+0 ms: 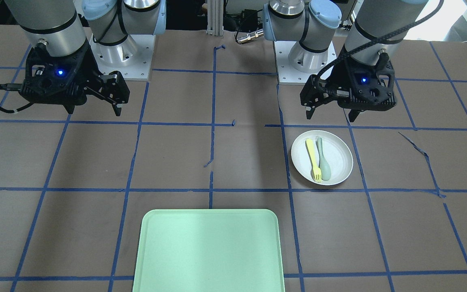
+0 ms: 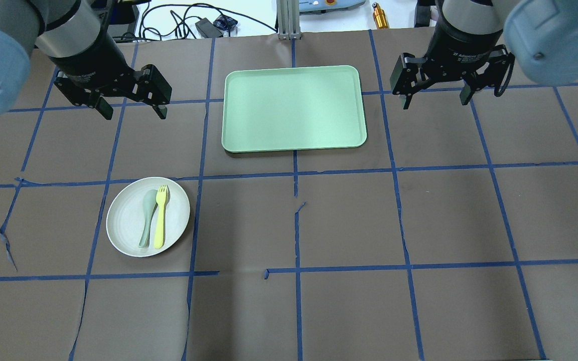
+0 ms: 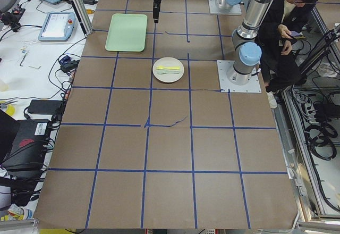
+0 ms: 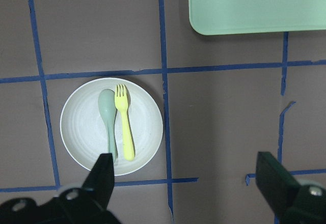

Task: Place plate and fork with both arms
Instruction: 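Lower the left gripper to the rim of the white plate and grasp it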

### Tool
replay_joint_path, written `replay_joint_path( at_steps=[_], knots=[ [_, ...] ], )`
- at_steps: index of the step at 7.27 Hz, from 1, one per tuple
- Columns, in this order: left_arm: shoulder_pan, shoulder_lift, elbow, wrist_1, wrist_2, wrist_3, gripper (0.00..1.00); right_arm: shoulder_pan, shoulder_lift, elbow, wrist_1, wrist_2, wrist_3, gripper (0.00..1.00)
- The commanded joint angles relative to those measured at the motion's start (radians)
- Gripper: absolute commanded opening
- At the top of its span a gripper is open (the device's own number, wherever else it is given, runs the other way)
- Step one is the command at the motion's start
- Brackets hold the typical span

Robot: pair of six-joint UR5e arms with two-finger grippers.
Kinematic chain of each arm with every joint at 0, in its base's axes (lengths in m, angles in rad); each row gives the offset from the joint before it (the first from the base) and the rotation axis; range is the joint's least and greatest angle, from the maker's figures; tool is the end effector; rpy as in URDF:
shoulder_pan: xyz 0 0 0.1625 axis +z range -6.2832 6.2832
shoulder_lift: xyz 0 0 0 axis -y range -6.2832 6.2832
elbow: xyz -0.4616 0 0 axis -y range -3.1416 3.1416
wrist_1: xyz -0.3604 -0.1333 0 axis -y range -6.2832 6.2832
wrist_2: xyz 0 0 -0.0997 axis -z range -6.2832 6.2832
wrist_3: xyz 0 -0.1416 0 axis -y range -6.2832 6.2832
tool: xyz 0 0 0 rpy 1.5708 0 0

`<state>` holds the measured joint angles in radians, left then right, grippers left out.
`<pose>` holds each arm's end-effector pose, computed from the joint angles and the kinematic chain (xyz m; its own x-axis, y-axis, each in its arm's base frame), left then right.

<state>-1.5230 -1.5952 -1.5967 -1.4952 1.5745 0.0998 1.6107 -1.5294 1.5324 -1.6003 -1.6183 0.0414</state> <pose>-0.1100 -0.4803 0.4668 -0.9986 0.0519 -0.0062 0.0520 0.9983 -0.0248 0.1457 -0.4775 0.4839 -0.9989 0.0028 0.0463 0.0015 0.9996 -0.0284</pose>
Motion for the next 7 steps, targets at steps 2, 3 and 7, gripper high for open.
replay_joint_path(
  at_steps=[2,3,7],
  knots=[
    [0.269,-0.003,-0.371,0.323,0.012,0.293,0.91,0.002,0.002,0.002,0.000,0.000,0.000,1.00],
    [0.378,-0.023,-0.511,0.524,-0.002,0.355,0.91,0.000,0.002,0.002,0.000,0.000,0.000,1.00],
    [0.486,-0.139,-0.664,0.720,-0.085,0.433,0.72,0.002,0.003,0.002,0.000,0.002,0.000,1.00]
  ],
)
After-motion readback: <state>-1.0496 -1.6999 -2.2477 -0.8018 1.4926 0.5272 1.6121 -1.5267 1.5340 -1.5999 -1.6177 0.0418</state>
